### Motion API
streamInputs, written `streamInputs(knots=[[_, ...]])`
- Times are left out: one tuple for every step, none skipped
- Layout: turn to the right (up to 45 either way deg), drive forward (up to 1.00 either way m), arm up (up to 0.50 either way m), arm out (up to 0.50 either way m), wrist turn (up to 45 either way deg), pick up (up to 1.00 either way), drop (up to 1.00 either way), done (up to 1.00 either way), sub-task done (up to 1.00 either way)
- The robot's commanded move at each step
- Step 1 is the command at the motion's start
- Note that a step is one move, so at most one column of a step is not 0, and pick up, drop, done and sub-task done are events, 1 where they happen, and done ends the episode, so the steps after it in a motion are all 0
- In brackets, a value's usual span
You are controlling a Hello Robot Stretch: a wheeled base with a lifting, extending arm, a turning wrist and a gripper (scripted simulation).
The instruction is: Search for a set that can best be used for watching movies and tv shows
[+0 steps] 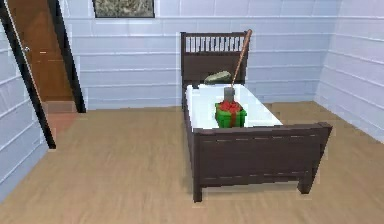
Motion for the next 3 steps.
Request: streamInputs(knots=[[-36.0,0.0,0.0,0.0,0.0,0.0,0.0,0.0,0.0],[0.0,1.0,0.0,0.0,0.0,0.0,0.0,0.0,0.0],[-27.0,0.0,0.0,0.0,0.0,0.0,0.0,0.0,0.0]])
